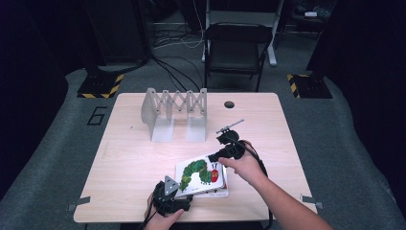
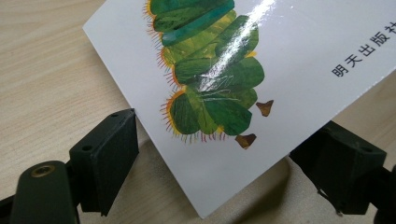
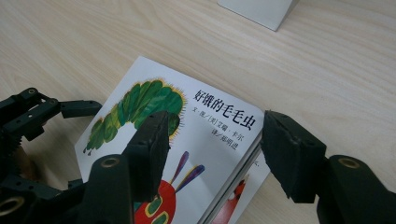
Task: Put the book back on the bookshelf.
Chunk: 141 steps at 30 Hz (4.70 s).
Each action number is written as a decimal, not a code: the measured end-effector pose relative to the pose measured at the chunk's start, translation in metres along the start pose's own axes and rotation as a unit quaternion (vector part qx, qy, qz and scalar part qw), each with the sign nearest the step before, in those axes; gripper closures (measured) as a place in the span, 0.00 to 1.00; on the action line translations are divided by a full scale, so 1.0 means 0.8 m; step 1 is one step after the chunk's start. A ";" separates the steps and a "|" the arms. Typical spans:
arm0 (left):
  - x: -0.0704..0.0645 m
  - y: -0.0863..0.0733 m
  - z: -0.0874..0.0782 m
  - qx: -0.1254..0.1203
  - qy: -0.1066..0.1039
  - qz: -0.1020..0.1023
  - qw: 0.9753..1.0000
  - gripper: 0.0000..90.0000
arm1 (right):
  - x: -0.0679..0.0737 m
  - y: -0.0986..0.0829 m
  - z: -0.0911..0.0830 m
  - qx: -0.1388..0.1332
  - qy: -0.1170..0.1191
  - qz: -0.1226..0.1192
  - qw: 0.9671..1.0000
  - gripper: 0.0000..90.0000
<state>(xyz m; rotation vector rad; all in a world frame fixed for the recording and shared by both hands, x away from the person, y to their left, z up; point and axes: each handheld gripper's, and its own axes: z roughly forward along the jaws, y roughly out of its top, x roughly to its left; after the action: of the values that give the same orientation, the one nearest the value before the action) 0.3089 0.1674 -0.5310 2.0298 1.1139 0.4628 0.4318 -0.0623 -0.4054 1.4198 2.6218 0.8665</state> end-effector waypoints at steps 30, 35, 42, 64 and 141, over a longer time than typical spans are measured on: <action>0.003 -0.001 -0.001 -0.016 -0.003 0.001 1.000 0.40 | -0.022 -0.023 0.041 0.034 -0.011 0.022 0.999 0.46; 0.003 0.000 0.000 -0.014 -0.006 0.011 1.000 0.40 | -0.033 -0.029 0.050 0.037 -0.022 0.024 0.999 0.45; 0.004 0.006 0.003 -0.003 -0.010 0.017 1.000 0.37 | -0.055 -0.030 0.064 0.045 -0.038 0.044 0.997 0.44; 0.002 0.016 0.015 0.017 -0.019 0.049 0.998 0.22 | -0.080 -0.023 0.093 0.062 -0.015 0.061 0.996 0.36; -0.012 0.005 0.006 0.010 -0.008 0.044 0.999 0.22 | -0.066 -0.023 0.089 0.068 -0.036 0.057 0.995 0.42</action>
<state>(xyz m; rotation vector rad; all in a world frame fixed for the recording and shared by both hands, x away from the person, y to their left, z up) 0.3089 0.1561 -0.5305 2.1034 1.0250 0.4800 0.4690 -0.0792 -0.4865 1.6152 2.6126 0.6440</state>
